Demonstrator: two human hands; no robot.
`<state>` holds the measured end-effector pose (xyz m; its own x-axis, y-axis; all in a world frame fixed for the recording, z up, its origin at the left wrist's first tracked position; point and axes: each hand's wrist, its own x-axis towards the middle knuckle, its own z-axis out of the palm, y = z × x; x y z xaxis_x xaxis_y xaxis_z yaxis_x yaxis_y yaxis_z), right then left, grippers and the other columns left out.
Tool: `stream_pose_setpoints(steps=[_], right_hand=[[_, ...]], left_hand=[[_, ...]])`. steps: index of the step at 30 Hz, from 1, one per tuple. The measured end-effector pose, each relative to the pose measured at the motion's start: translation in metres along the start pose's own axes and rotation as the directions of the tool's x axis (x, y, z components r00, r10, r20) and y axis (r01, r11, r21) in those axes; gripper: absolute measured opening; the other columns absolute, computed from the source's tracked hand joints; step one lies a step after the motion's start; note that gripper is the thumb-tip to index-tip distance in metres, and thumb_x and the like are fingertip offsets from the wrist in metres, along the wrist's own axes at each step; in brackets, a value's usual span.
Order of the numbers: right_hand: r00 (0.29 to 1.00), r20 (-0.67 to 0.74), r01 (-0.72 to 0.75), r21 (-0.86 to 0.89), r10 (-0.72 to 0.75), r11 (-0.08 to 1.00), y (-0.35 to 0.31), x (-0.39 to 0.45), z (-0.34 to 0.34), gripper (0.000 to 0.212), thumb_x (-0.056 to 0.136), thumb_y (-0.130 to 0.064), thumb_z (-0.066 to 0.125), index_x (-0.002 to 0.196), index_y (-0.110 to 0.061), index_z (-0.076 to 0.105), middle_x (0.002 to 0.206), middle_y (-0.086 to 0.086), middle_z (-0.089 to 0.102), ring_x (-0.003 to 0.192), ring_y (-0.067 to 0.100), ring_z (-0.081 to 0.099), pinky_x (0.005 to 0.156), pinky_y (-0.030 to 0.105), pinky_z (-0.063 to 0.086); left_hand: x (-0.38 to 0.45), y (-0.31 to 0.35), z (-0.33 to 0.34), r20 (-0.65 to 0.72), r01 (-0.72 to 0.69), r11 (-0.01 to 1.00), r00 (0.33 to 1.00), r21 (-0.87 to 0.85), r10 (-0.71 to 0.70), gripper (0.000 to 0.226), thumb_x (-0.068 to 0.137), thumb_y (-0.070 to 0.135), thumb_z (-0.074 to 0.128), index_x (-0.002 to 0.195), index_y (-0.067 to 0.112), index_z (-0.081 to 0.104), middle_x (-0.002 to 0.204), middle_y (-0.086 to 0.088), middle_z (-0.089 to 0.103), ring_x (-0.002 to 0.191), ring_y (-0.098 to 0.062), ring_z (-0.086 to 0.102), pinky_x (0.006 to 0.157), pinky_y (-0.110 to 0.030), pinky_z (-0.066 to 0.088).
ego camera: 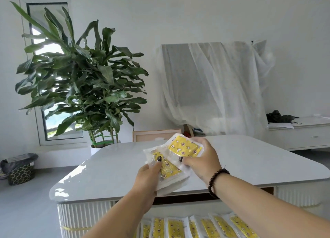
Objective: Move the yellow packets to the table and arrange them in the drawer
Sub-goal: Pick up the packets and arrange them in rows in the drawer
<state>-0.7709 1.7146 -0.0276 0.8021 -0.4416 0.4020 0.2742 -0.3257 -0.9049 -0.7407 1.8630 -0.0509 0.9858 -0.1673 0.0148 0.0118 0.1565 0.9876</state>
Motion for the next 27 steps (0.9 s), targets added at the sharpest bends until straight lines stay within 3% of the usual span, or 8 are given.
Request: stream_pose_setpoints(steps=[5, 8, 10, 13, 18, 21, 25, 27], right_hand=[[0.995, 0.024, -0.100, -0.067, 0.102, 0.993, 0.019, -0.003, 0.012, 0.034, 0.075, -0.022, 0.074, 0.107, -0.020, 0.062, 0.106, -0.005, 0.061, 0.088, 0.009, 0.058, 0.070, 0.020, 0.044], [0.990, 0.033, -0.130, -0.130, 0.136, 0.983, 0.032, -0.004, 0.018, 0.025, 0.073, -0.029, 0.077, 0.089, -0.016, 0.063, 0.088, -0.006, 0.064, 0.082, 0.010, 0.060, 0.060, 0.016, 0.041], [0.988, 0.057, -0.136, -0.151, 0.146, 0.979, 0.039, -0.006, 0.020, 0.017, 0.075, -0.028, 0.076, 0.075, -0.015, 0.064, 0.076, -0.005, 0.064, 0.075, 0.010, 0.061, 0.056, 0.015, 0.041], [0.983, 0.086, -0.151, -0.144, 0.164, 0.978, 0.046, -0.009, 0.020, 0.019, 0.076, -0.026, 0.075, 0.086, -0.016, 0.062, 0.078, -0.006, 0.062, 0.072, 0.007, 0.058, 0.055, 0.015, 0.039], [0.936, 0.209, -0.275, -0.066, 0.283, 0.959, 0.054, -0.011, 0.015, 0.047, 0.078, -0.028, 0.075, 0.116, -0.018, 0.050, 0.096, -0.003, 0.060, 0.087, 0.011, 0.060, 0.072, 0.022, 0.047], [0.903, 0.258, -0.347, -0.037, 0.344, 0.937, 0.062, -0.013, 0.013, 0.043, 0.074, -0.025, 0.077, 0.110, -0.015, 0.055, 0.106, 0.005, 0.063, 0.094, 0.019, 0.063, 0.081, 0.033, 0.052], [0.886, 0.321, -0.368, 0.050, 0.333, 0.929, 0.068, -0.019, 0.007, 0.011, 0.080, -0.008, 0.071, 0.086, -0.013, 0.064, 0.082, 0.006, 0.064, 0.066, 0.015, 0.058, 0.056, 0.027, 0.047], [0.898, 0.292, -0.349, 0.012, 0.331, 0.937, 0.071, -0.021, 0.003, 0.014, 0.079, -0.007, 0.072, 0.091, -0.011, 0.064, 0.090, 0.011, 0.067, 0.077, 0.022, 0.063, 0.066, 0.033, 0.054]], left_hand=[[0.012, -0.009, -0.002, -0.002, 0.017, 0.998, 1.000, 0.059, -0.017, 0.036, 0.100, 0.039, 0.045, 0.100, 0.012, 0.069, 0.087, -0.010, 0.077, 0.086, -0.027, 0.072, 0.081, -0.040, 0.056], [0.016, -0.019, -0.004, 0.040, 0.043, 0.988, 0.998, 0.145, -0.050, 0.042, 0.090, 0.050, 0.056, 0.102, 0.013, 0.069, 0.095, -0.013, 0.076, 0.097, -0.026, 0.069, 0.091, -0.041, 0.052], [0.018, -0.024, -0.006, 0.036, 0.055, 0.968, 0.997, 0.243, -0.065, 0.034, 0.090, 0.042, 0.061, 0.105, 0.013, 0.067, 0.094, -0.010, 0.076, 0.094, -0.028, 0.070, 0.091, -0.045, 0.054], [0.019, -0.030, -0.008, 0.004, 0.058, 0.937, 0.998, 0.343, -0.063, 0.030, 0.092, 0.037, 0.058, 0.109, 0.013, 0.064, 0.093, -0.007, 0.074, 0.082, -0.026, 0.067, 0.066, -0.032, 0.049], [0.013, -0.030, -0.011, 0.060, -0.040, 0.895, 0.998, 0.444, 0.015, 0.024, 0.095, 0.033, 0.056, 0.091, 0.014, 0.069, 0.077, 0.001, 0.075, 0.073, -0.017, 0.067, 0.067, -0.030, 0.051], [0.013, -0.033, -0.016, 0.124, -0.085, 0.859, 0.992, 0.505, 0.026, 0.038, 0.095, 0.038, 0.055, 0.089, 0.003, 0.068, 0.077, -0.010, 0.072, 0.073, -0.020, 0.063, 0.079, -0.036, 0.052], [0.008, -0.035, -0.020, 0.205, -0.121, 0.804, 0.979, 0.582, -0.002, 0.050, 0.082, 0.056, 0.059, 0.085, 0.006, 0.062, 0.079, -0.009, 0.063, 0.071, -0.021, 0.055, 0.075, -0.036, 0.046], [0.004, -0.034, -0.019, 0.272, -0.134, 0.786, 0.961, 0.604, -0.045, 0.055, 0.075, 0.057, 0.066, 0.093, 0.004, 0.066, 0.087, -0.014, 0.071, 0.076, -0.026, 0.064, 0.081, -0.041, 0.053]])
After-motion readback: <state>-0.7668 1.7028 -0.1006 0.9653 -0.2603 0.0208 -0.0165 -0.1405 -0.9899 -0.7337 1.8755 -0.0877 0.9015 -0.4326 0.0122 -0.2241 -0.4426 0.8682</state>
